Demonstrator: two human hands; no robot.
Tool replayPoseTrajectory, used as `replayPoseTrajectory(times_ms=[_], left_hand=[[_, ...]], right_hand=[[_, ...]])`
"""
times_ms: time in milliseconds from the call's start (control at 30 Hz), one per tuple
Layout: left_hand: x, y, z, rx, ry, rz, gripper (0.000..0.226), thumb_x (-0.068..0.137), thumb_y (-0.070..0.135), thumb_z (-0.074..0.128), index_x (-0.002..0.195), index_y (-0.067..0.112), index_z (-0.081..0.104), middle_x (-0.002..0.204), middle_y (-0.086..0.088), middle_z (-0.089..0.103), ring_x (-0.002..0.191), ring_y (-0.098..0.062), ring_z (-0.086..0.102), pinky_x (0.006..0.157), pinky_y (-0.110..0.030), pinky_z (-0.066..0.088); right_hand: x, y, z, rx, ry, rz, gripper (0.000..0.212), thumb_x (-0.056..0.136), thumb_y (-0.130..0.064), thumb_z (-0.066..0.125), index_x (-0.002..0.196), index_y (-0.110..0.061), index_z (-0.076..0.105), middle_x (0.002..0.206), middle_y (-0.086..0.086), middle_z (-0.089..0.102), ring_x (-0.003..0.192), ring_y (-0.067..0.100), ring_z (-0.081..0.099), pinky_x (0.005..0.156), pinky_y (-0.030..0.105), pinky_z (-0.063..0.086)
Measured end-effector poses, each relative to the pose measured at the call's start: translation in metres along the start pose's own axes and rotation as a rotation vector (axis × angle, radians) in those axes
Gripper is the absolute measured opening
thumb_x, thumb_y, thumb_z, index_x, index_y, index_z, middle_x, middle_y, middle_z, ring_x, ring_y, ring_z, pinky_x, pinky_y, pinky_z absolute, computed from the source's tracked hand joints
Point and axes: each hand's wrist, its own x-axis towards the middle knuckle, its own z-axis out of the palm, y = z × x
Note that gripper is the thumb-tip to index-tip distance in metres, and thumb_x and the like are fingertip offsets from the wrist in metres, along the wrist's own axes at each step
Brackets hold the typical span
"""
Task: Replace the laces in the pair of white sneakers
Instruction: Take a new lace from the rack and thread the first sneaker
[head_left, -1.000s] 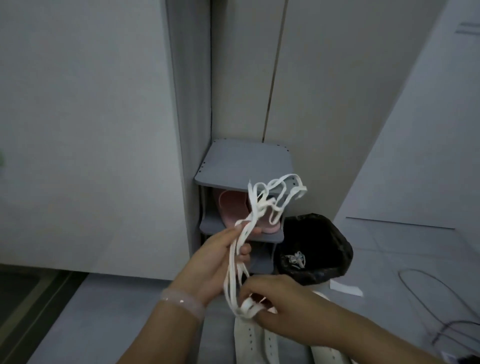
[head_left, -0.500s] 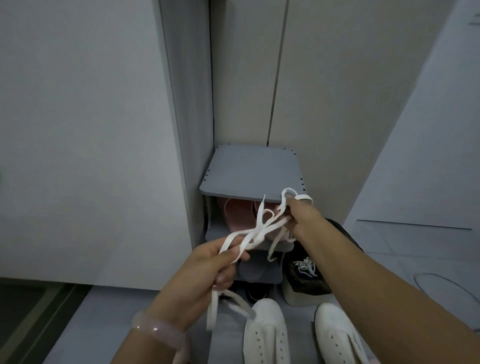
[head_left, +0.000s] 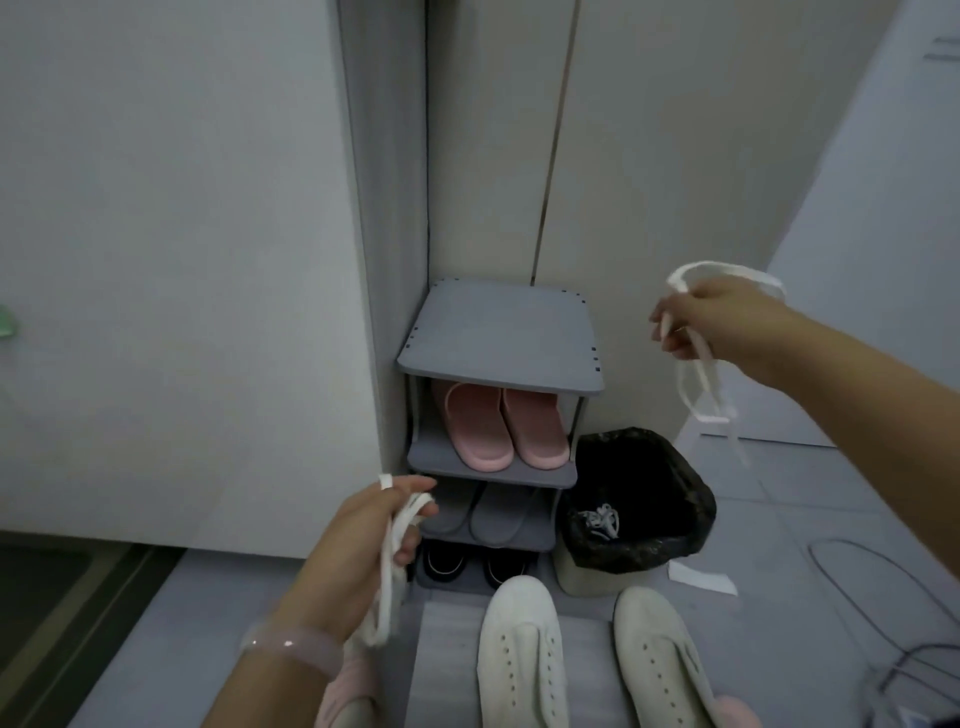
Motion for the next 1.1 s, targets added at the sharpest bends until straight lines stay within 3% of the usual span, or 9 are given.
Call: replayPoseTrajectory(times_ms=[233,300,400,500,633,733,933,1000,1100], left_hand=[[0.009,0.028,0.049,0.139,-0.21,0.023,0.028,0.097,0.01,0.037,0.097,0.008,0.065,0.081,-0.008,0.069,0.056,-0.01,0.063,0.052,-0.018,0.05],[0.016,0.038,0.055,0.178,-0.267,0.027,0.028,0.097,0.011,0.037,0.105,0.009,0.064,0.084,-0.004,0.07,0.066,-0.011,0.067,0.059,-0.018,0.053],[0.027,0.051,0.059,0.135,-0.308,0.045,0.028,0.097,0.01,0.038,0.107,0.006,0.064,0.088,-0.005,0.07,0.073,-0.015,0.067,0.064,-0.02,0.054],[0.039,0.061,0.059,0.086,-0.325,0.064,0.029,0.096,0.011,0.04,0.107,0.006,0.065,0.098,-0.008,0.07,0.082,-0.018,0.065,0.071,-0.025,0.054],[0.047,0.063,0.056,0.047,-0.339,0.057,0.027,0.082,0.019,0.057,0.101,0.005,0.069,0.106,-0.012,0.069,0.094,-0.02,0.065,0.09,-0.031,0.049],[0.049,0.059,0.051,0.046,-0.323,0.038,0.034,0.074,0.024,0.06,0.099,0.004,0.07,0.107,-0.013,0.069,0.101,-0.021,0.064,0.092,-0.031,0.049],[0.043,0.06,0.046,0.051,-0.335,0.018,0.039,0.099,0.023,0.03,0.11,0.008,0.064,0.105,-0.007,0.069,0.084,-0.011,0.069,0.057,-0.025,0.056],[0.038,0.068,0.05,0.068,-0.34,0.056,0.039,0.1,0.023,0.03,0.109,0.008,0.065,0.111,-0.009,0.068,0.094,-0.016,0.068,0.074,-0.035,0.058],[0.029,0.078,0.059,0.041,-0.367,0.097,0.036,0.097,0.021,0.036,0.113,0.004,0.063,0.114,-0.015,0.066,0.102,-0.021,0.065,0.086,-0.033,0.053]], right_hand=[[0.03,-0.05,0.025,-0.149,-0.089,-0.116,0.027,0.101,-0.013,0.036,0.083,-0.003,0.055,0.078,0.015,0.056,0.062,0.019,0.055,0.064,0.024,0.055],[0.048,-0.077,0.023,-0.117,0.01,-0.188,0.03,0.102,-0.014,0.033,0.082,-0.006,0.054,0.075,0.012,0.055,0.059,0.015,0.055,0.072,0.03,0.054],[0.067,-0.116,0.024,0.028,0.206,-0.413,0.038,0.102,-0.013,0.029,0.068,-0.017,0.048,0.067,0.002,0.051,0.049,0.005,0.051,0.058,0.019,0.049],[0.086,-0.114,0.044,0.04,0.269,-0.528,0.033,0.101,-0.019,0.031,0.074,-0.02,0.05,0.074,0.0,0.054,0.065,0.01,0.052,0.07,0.024,0.047],[0.101,-0.058,0.091,-0.474,-0.114,-0.378,0.035,0.1,-0.019,0.037,0.128,-0.001,0.049,0.116,0.01,0.051,0.106,0.02,0.047,0.091,0.03,0.036],[0.09,-0.02,0.112,-0.788,-0.445,-0.187,0.043,0.097,-0.02,0.042,0.14,-0.018,0.039,0.141,0.009,0.04,0.118,0.029,0.048,0.092,0.035,0.045],[0.069,-0.016,0.088,-0.35,-0.079,-0.257,0.029,0.092,0.001,0.04,0.11,-0.002,0.063,0.111,0.023,0.063,0.087,0.026,0.058,0.08,0.034,0.05],[0.045,-0.011,0.083,-0.216,-0.212,-0.244,0.023,0.096,-0.01,0.044,0.104,-0.001,0.064,0.103,0.021,0.067,0.083,0.021,0.06,0.072,0.026,0.051],[-0.001,0.002,0.094,-0.018,-0.572,-0.069,0.054,0.091,-0.048,0.041,0.097,0.0,0.067,0.089,0.015,0.073,0.078,0.022,0.07,0.065,0.021,0.055]])
